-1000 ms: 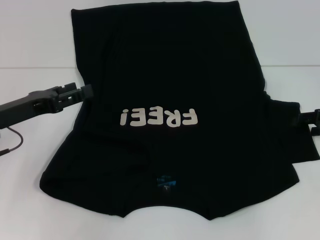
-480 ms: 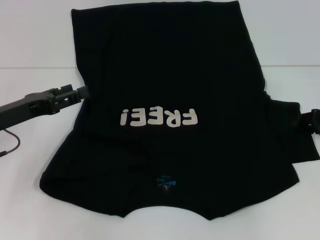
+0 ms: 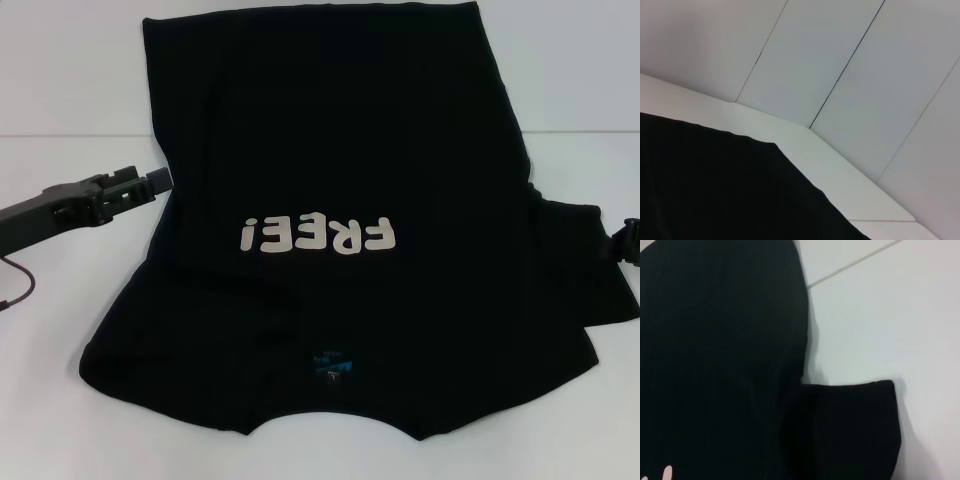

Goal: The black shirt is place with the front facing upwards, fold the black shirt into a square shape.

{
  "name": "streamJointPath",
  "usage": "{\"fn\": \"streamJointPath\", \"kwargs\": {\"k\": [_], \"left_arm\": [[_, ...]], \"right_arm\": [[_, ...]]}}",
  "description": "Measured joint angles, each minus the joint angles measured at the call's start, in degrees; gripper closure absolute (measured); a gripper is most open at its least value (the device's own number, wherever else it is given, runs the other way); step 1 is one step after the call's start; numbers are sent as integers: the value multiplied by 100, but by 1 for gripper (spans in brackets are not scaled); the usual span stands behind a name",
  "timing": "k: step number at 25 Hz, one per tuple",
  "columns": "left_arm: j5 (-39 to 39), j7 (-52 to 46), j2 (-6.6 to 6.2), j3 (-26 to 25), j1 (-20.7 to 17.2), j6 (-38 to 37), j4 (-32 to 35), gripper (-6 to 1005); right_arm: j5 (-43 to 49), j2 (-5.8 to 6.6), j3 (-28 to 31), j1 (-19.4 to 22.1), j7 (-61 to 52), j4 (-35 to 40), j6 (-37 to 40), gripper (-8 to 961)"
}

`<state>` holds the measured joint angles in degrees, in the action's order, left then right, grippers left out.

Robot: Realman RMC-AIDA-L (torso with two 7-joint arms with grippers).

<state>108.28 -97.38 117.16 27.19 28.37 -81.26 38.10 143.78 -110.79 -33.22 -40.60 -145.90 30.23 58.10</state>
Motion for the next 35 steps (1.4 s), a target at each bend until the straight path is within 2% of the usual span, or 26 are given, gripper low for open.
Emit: {"fn": "streamJointPath", "kwargs": {"k": [5, 10, 15, 20, 23, 26, 30, 35], "left_arm": [[-1, 0, 0, -4, 1, 9, 1, 273], [-3, 0, 0, -30, 2, 10, 5, 273], [-7, -8, -16, -180, -26, 9, 5, 273], [-9, -55, -42, -223, -51, -11, 4, 273], [-9, -67, -49, -259, -55, -43, 4, 273], [-7, -69, -51, -284, -56, -53, 5, 273], [7, -70, -53, -285, -72, -56, 5, 273], [10, -48, -49, -285, -130, -57, 5, 273]], "right_arm": [[0, -2, 4, 14, 0, 1, 14, 933], [0, 63, 184, 128, 1, 97, 252, 942], [-224, 229, 515, 443, 8, 410, 719, 934], [-806, 412, 582, 765, 109, 477, 918, 926], [-1161, 451, 584, 864, 195, 506, 1158, 922], [-1383, 457, 584, 818, 216, 606, 1575, 917], [-1404, 403, 542, 465, 151, 658, 1813, 911], [-1348, 264, 112, -70, -102, 604, 1778, 903]]}}
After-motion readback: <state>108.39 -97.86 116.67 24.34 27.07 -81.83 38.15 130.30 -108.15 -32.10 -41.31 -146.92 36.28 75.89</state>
